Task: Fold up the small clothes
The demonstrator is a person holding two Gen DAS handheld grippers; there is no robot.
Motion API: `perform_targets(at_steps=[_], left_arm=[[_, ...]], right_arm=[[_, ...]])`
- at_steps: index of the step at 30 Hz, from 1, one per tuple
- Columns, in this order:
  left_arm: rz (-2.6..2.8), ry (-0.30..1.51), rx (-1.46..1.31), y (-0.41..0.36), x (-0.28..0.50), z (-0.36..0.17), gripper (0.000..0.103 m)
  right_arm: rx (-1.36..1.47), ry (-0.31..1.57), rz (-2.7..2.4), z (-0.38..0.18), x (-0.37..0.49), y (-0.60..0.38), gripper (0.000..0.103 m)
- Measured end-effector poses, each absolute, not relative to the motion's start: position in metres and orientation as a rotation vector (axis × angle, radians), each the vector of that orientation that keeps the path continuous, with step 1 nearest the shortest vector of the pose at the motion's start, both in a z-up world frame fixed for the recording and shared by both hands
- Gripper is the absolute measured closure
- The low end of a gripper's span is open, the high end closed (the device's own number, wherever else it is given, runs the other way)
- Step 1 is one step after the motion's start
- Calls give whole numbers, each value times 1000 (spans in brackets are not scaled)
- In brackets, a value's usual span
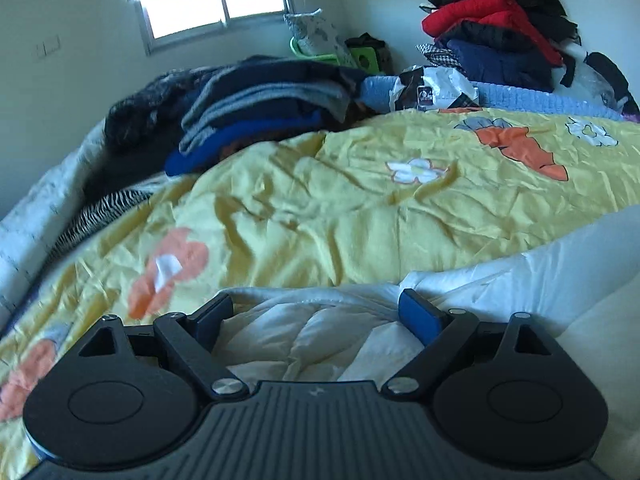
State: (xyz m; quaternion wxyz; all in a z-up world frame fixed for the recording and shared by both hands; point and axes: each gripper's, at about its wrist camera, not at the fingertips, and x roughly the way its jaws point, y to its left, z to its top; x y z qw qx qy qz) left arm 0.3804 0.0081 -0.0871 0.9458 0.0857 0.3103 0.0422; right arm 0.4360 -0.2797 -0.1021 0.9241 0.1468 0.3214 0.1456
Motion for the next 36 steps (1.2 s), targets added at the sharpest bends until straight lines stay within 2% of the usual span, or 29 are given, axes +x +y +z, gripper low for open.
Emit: perform_targets(at_steps=[15, 31, 32, 33, 34, 36], left_arm=[[43, 685, 67, 23, 390, -92, 12], [29, 682, 14, 31, 391, -89, 11], [37, 667, 23, 31, 387, -85, 11], [64, 639, 39, 30, 379, -79, 11], [121, 596, 57, 30, 367, -70, 11], [189, 505, 24, 37, 333, -47, 11]], right_arm=[[219, 682, 300, -103, 442, -267, 9], [200, 684, 296, -102, 442, -264, 7], [217, 683, 302, -100, 442, -267, 9], [241, 678, 288, -97, 439, -272, 18], [282, 670, 247, -91, 431, -278, 22], [428, 635, 220, -72, 405, -297, 20]])
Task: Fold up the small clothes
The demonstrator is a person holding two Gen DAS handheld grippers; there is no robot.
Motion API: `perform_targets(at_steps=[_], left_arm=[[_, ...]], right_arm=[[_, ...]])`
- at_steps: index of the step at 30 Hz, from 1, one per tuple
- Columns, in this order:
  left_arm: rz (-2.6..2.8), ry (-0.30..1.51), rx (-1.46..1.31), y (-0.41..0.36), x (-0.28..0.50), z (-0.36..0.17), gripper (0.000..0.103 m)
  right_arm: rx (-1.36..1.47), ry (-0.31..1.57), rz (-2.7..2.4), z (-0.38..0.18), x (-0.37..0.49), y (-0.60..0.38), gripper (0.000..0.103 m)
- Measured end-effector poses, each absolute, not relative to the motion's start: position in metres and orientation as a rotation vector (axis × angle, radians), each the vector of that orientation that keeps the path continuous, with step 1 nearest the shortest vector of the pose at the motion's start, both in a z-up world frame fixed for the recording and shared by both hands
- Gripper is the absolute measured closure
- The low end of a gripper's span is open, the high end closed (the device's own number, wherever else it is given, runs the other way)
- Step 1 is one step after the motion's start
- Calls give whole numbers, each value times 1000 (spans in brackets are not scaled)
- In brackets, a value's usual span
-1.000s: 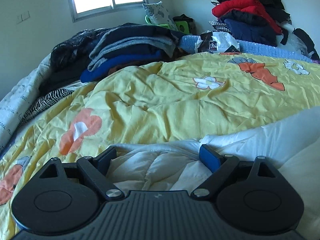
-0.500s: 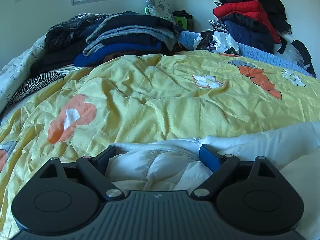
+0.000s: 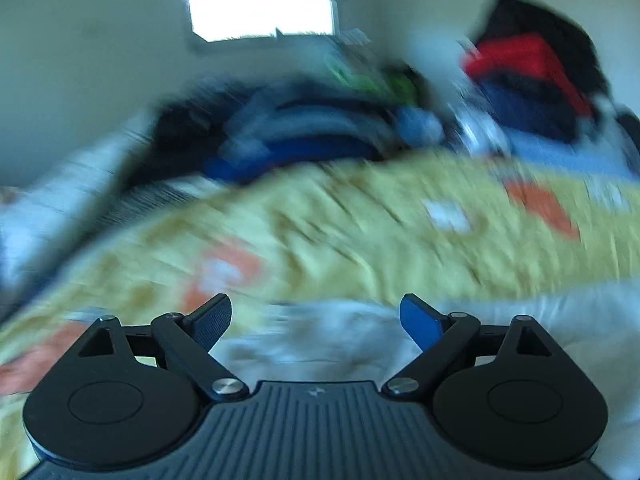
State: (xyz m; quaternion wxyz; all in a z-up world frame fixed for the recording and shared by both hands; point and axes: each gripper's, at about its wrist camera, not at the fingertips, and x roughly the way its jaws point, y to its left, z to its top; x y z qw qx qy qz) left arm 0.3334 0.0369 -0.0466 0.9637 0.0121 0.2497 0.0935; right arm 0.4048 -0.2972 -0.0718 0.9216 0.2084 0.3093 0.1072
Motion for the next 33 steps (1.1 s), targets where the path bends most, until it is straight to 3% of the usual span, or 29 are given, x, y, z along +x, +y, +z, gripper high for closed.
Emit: perform_targets(at_steps=[1, 5, 13, 19, 27, 31, 33], left_arm=[[162, 467, -31, 47, 309, -34, 11], [63, 424, -238, 86, 211, -11, 2], [162, 506, -600, 143, 101, -53, 2], [188, 663, -829, 166, 116, -86, 2], [138, 665, -1003, 177, 133, -95, 2], [33, 661, -1088, 180, 148, -97, 2], [25, 676, -1121, 181, 156, -101, 2]], right_arm=[[504, 592, 252, -61, 385, -308, 21], [711, 471, 343, -33, 280, -350, 0], [1018, 649, 257, -88, 131, -384, 1], [1092, 687, 246, -107, 145, -378, 2], [1017, 680, 181, -111, 188, -357, 2], [965, 677, 141, -109, 197, -347, 11], [975, 665, 128, -112, 197, -348, 21]])
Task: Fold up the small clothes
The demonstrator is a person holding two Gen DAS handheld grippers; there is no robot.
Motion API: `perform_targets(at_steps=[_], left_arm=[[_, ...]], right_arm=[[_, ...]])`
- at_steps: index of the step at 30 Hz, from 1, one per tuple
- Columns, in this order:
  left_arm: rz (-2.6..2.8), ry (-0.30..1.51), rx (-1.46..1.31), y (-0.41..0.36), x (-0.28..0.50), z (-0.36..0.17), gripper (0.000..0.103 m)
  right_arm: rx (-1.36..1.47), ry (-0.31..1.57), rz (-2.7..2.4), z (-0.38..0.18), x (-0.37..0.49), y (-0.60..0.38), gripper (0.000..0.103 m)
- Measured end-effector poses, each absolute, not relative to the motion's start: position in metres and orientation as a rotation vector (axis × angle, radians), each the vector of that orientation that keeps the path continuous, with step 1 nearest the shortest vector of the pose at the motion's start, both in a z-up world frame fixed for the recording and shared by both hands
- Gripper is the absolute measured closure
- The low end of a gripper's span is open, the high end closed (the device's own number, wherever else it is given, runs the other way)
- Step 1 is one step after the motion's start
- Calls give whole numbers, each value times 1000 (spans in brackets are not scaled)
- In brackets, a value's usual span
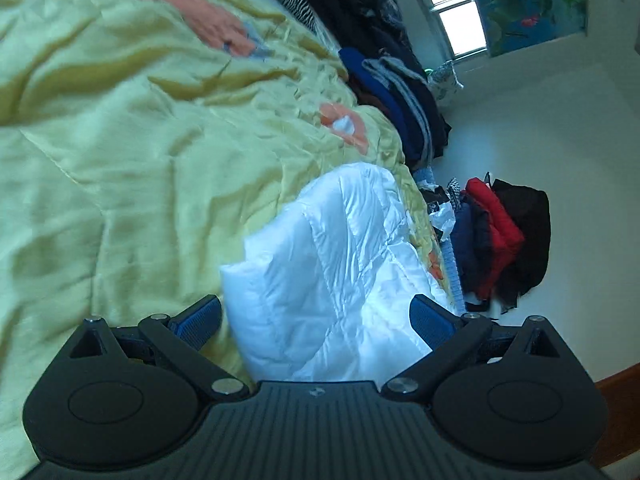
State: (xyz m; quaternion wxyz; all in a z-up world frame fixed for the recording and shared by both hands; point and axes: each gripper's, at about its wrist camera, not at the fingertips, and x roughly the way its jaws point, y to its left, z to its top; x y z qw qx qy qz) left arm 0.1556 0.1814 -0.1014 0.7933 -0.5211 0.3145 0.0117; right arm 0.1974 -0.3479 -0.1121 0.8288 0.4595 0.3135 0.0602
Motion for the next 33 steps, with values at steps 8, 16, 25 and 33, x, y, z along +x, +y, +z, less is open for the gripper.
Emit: perform_targets(at_steps=[8, 16, 25, 33], left_arm=[[90, 760, -946, 173, 170, -99, 78], [-13, 673, -850, 177, 132, -46, 91], [-17, 717, -888, 207, 56, -58, 91], [81, 799, -939, 217, 62, -96, 58]], right_arm=[[1121, 629, 132, -138, 195, -367, 84], [1072, 473, 225, -98, 154, -363, 90], [1112, 616, 294, -104, 55, -372, 90], [1193, 683, 163, -137, 55, -371, 48]])
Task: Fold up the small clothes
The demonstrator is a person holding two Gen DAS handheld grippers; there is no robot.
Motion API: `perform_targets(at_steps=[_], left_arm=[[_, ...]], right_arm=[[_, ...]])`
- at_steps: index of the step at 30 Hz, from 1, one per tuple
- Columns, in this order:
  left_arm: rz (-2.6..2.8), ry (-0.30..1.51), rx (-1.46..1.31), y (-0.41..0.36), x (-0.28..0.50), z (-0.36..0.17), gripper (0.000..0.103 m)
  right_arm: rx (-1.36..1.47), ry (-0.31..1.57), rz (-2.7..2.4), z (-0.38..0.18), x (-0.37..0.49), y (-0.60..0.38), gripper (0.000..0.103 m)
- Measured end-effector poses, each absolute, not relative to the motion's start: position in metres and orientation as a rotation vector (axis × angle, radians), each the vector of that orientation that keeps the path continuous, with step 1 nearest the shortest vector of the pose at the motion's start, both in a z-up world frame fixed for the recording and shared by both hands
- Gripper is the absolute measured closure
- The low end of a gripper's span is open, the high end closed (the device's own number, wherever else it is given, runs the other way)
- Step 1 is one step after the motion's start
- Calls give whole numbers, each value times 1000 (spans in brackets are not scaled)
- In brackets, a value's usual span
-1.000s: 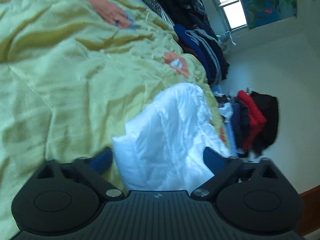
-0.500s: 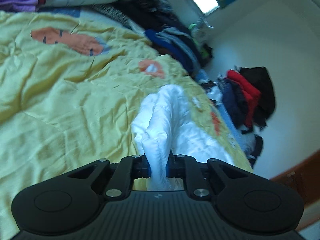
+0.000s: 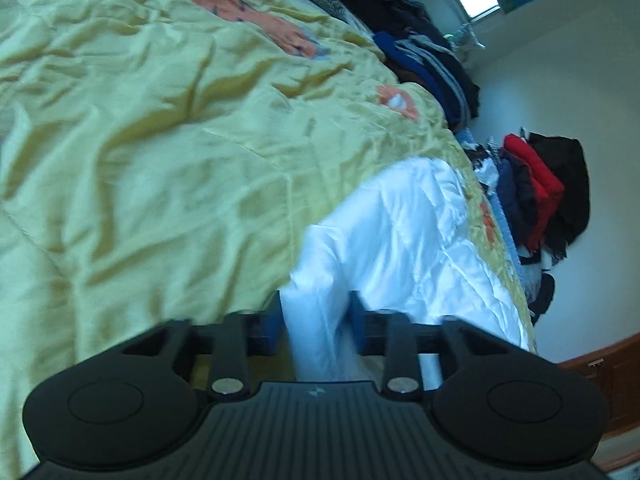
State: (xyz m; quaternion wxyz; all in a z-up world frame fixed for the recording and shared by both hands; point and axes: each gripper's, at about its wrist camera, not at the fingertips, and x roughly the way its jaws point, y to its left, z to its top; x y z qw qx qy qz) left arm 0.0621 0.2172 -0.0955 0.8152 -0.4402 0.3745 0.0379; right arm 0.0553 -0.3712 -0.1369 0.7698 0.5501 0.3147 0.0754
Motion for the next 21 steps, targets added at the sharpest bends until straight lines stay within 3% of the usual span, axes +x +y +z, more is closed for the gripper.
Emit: perform_targets(at_steps=[2, 3, 10, 13, 15, 16, 21], left_arm=[[141, 752, -946, 230, 46, -87, 45], [195, 712, -934, 236, 36, -79, 39], [398, 376, -657, 225, 5, -1, 38], [304, 338, -444, 165, 28, 19, 34], [195, 342, -333, 119, 46, 19, 34], [141, 346, -287, 96, 54, 18, 34], [-113, 455, -121, -3, 66, -5, 34]], right_arm=[[1185, 630, 148, -128, 44, -383, 38], [1159, 589, 115, -121, 37, -391, 40], [888, 302, -39, -38, 27, -429, 39], [687, 300, 104, -1, 71, -384, 36], [538, 327, 223, 15, 108, -336, 21], [467, 336, 280, 18, 125, -308, 19], [326, 485, 501, 13, 225, -212, 22]])
